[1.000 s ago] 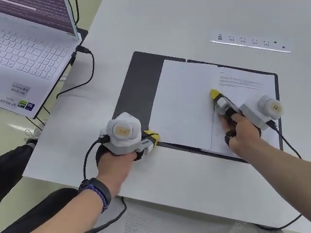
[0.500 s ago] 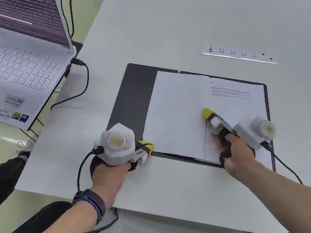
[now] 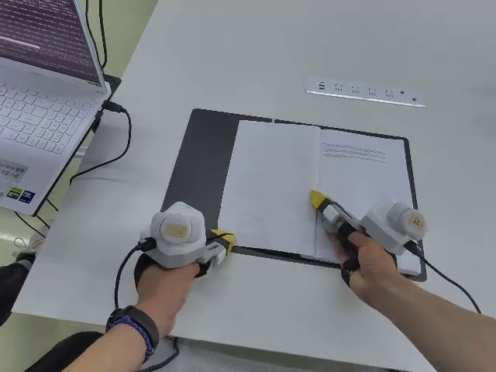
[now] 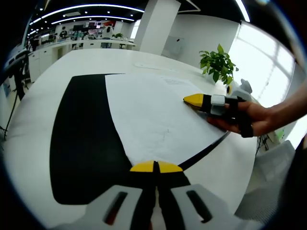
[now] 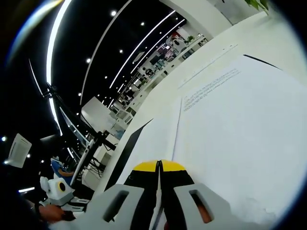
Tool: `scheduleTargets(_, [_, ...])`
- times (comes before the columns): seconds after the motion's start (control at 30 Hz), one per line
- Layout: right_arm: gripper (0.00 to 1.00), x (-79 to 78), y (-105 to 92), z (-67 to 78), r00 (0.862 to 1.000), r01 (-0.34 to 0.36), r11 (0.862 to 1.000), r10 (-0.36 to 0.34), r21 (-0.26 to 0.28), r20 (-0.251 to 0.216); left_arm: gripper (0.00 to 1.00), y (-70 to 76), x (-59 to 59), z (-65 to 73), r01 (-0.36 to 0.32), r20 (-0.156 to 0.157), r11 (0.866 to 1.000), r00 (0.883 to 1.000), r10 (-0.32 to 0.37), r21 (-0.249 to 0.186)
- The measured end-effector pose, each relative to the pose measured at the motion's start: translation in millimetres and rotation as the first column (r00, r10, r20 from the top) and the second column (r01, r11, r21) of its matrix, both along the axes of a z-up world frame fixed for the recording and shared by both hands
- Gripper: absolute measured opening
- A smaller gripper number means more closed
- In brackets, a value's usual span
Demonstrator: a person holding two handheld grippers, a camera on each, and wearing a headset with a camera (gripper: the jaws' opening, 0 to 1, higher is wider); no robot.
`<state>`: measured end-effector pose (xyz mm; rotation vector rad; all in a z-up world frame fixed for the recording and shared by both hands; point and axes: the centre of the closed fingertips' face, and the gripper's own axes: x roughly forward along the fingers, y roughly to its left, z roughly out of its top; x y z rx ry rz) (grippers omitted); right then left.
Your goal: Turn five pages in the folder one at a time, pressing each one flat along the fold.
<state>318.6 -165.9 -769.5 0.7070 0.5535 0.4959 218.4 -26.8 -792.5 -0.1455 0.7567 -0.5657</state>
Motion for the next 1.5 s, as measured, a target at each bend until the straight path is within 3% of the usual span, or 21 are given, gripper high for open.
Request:
scheduleTargets(0.67, [0.0, -39.9, 0.2, -6.8, 0.999, -0.046, 0.999, 0.046, -0.024, -0.004, 0.0, -1.4, -1.1, 1.2, 0.02, 0.009, 1.0, 1.0, -0.02, 0.012])
scheduleTargets(1.5, [0.0, -74.7, 1.6, -8.4, 0.998, -0.063, 0.997, 0.063, -0.041, -0.023, 0.0, -2.0, -1.3, 1.2, 0.041, 0.01, 0.999, 0.999, -0.042, 0.02])
